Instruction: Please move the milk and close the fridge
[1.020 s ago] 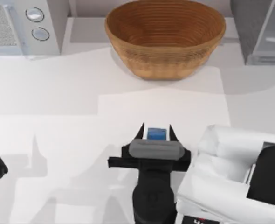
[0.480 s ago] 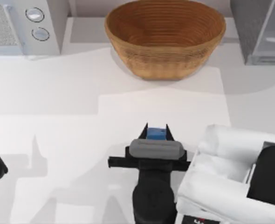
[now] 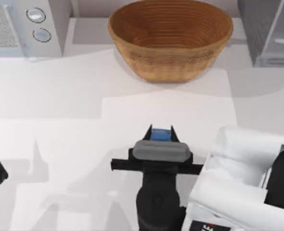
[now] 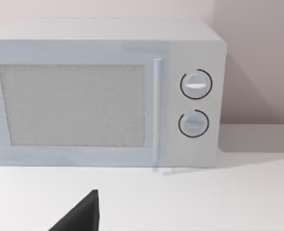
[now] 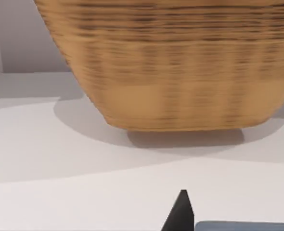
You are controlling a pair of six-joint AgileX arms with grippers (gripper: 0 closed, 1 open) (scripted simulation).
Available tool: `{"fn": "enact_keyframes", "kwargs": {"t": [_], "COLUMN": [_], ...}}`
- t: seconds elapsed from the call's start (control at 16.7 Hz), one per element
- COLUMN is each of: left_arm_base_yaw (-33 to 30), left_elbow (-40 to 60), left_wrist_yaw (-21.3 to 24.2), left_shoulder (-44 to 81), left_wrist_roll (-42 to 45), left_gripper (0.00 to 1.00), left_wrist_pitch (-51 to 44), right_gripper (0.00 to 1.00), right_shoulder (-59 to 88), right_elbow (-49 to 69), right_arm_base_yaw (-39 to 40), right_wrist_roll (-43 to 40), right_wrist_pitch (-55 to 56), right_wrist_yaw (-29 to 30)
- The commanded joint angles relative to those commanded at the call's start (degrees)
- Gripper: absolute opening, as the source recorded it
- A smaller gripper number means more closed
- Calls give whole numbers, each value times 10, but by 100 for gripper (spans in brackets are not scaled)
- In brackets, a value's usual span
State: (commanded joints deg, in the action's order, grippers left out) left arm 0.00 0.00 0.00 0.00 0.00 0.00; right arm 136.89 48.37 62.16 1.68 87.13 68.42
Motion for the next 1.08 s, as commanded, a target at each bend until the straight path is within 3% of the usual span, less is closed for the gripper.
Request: {"fn": "enact_keyframes", "kwargs": {"t": [0.66, 0.84, 1.08], "left_arm_base_yaw": [0, 0, 0], "left_elbow": [0, 0, 0], "left_wrist_yaw": [0, 0, 0], "left_shoulder": [0, 0, 0], "left_wrist_roll": [0, 0, 0], "left_gripper": [100, 100, 100], "left_wrist_pitch": [0, 0, 0], "right_gripper": [0, 0, 0], "right_shoulder": [-64, -110, -208], "right_elbow": [-18, -46, -106], "right_arm_base_yaw": [-19, -85, -228], "right_wrist_roll": [3, 3, 1], "right_wrist_pitch": [-45, -66, -111], "right_wrist_yaw": [-19, -89, -247]}}
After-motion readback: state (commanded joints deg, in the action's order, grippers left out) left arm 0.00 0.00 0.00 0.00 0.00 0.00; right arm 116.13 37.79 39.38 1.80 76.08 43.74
